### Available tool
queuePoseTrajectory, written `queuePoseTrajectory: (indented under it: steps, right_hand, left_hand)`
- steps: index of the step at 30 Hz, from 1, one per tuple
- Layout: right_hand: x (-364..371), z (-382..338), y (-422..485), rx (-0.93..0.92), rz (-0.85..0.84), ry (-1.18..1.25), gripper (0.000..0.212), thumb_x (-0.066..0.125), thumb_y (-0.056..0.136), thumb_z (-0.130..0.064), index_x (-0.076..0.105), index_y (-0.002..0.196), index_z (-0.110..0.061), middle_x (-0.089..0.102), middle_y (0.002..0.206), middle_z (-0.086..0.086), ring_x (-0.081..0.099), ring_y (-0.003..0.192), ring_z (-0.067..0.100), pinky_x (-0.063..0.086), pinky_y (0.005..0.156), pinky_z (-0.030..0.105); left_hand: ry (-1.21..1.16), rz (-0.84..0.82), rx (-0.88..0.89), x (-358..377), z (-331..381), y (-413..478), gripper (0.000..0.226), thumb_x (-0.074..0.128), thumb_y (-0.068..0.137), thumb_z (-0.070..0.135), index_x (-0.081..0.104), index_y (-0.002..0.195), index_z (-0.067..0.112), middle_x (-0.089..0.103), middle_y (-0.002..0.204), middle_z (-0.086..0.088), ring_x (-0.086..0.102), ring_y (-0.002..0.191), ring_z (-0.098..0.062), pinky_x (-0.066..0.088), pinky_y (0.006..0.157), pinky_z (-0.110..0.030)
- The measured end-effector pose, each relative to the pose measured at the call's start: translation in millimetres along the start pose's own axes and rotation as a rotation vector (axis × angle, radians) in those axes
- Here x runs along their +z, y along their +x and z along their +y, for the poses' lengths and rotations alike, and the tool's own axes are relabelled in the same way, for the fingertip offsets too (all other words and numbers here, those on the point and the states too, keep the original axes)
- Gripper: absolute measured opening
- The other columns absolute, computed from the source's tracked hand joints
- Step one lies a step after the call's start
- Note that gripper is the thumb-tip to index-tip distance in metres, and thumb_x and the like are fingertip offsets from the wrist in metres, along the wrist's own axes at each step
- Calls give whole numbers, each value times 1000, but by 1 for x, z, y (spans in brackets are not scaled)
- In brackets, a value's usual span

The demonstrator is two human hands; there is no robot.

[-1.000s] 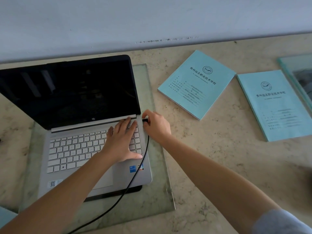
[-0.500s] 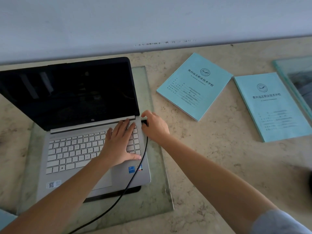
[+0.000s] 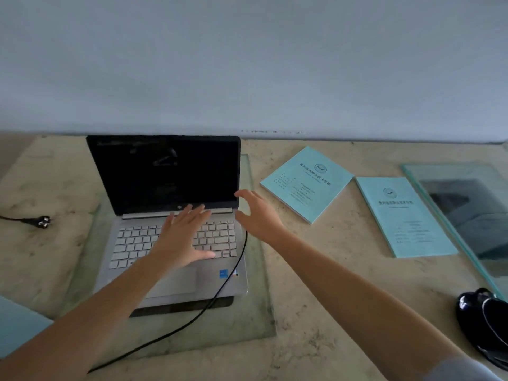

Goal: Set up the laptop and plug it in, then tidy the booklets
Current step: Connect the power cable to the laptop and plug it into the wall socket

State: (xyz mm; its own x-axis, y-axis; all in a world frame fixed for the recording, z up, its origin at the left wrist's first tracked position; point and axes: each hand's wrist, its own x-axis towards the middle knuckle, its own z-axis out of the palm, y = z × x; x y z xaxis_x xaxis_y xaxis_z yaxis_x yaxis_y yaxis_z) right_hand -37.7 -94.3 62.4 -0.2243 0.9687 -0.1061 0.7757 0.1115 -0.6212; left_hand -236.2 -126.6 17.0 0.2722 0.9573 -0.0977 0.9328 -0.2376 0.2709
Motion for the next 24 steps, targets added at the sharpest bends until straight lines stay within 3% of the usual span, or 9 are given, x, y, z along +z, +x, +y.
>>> queuePoseTrajectory:
  steps: [6,10,15,19,22,24]
  right_hand:
    - [10,-83,-37,-232,29,-114,55,54,90,-30,38,143,-27,37,152,-5,31,140,14,30,114,37]
    - [44,-149,-66,-326,-30,-100,56,55,91,-32,35,144,-30,33,154,-8,26,142,12,27,113,32]
    - [122,-235,-94,-471,-77,-125,54,57,89,-34,41,141,-26,39,150,-6,31,140,15,25,116,39]
    - [200,-304,-121,-522,-123,-98,55,56,89,-35,40,141,-28,36,152,-6,27,141,15,20,115,39]
    - [254,-343,-138,-569,-202,-95,55,53,91,-37,37,142,-28,31,155,-5,22,143,15,17,117,42]
    - [283,-364,-145,-587,-245,-85,55,53,91,-37,37,142,-28,30,155,-5,22,144,16,17,117,43]
  left_hand:
    - [-70,245,-45,-50,-34,-72,99,65,70,59,12,148,31,10,159,8,3,147,-12,1,118,-41]
    - [-61,341,-106,-83,-75,-137,94,63,73,57,12,148,33,11,158,9,2,147,-13,2,118,-41]
    - [-29,410,-207,-109,-145,-245,99,36,62,74,17,148,29,15,156,13,7,146,-12,5,118,-40]
    - [-7,442,-318,-117,-205,-339,100,41,65,75,20,148,25,19,157,7,9,146,-13,5,117,-37]
    - [19,459,-406,-119,-243,-405,98,31,65,79,14,148,31,14,157,12,3,145,-7,1,117,-35]
    - [14,470,-474,-119,-262,-444,94,41,70,75,12,148,32,11,157,13,-4,141,-1,-4,115,-32]
